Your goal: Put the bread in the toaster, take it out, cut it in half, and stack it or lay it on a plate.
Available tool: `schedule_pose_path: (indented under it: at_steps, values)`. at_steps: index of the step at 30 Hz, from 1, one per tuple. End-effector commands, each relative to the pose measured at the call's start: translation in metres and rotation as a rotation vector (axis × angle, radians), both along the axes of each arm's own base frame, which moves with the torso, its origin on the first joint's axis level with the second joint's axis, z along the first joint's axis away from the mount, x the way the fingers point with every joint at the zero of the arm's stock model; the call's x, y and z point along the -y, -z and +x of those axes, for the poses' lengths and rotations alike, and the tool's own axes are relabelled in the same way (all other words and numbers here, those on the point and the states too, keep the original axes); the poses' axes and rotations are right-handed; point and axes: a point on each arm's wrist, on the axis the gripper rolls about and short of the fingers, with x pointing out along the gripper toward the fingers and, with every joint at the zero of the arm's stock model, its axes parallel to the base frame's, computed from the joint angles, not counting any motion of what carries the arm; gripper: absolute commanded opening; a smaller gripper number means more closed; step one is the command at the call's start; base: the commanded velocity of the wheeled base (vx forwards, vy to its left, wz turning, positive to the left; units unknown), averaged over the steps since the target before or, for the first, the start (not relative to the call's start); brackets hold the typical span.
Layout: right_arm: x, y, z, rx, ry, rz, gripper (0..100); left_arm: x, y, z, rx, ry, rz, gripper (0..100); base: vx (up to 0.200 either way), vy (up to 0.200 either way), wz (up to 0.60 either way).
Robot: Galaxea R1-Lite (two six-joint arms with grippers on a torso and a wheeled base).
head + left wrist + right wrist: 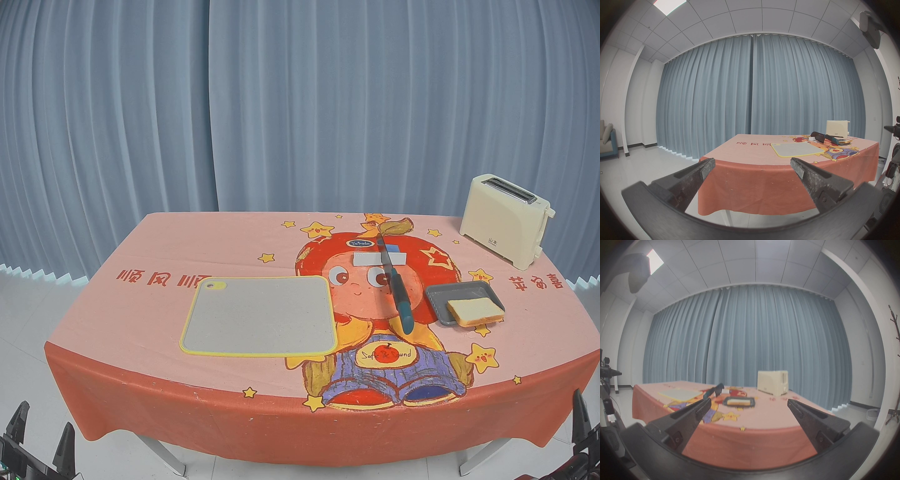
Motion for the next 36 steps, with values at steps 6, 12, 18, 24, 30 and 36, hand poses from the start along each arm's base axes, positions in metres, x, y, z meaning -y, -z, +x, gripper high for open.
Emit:
schedule_pose_path:
  at_steps: [6,12,18,24,30,36]
  values:
    - [0.0,-0.003,-0.001,0.075,0.003,-0.004,100,0.0,0.005,0.001,-0.019,-0.001,0.0,100,0.0,0.0,0.0]
    - [0.0,0.005,0.0,-0.001,0.003,-0.004,100,0.0,0.005,0.001,-0.019,-0.002,0.0,100,0.0,0.0,0.0]
    - [0.0,0.0,-0.001,0.054,0.003,-0.004,100,0.0,0.005,0.001,-0.019,-0.001,0.0,100,0.0,0.0,0.0]
    - [0.0,-0.007,-0.002,0.118,0.002,-0.006,100,0.0,0.005,0.001,-0.019,-0.001,0.0,100,0.0,0.0,0.0]
    - [0.0,-0.007,-0.002,0.123,0.001,-0.01,100,0.0,0.005,0.001,-0.019,-0.001,0.0,100,0.0,0.0,0.0]
    - [0.0,-0.009,-0.002,0.14,0.004,-0.038,100,0.0,0.005,0.001,-0.019,-0.001,0.0,100,0.0,0.0,0.0]
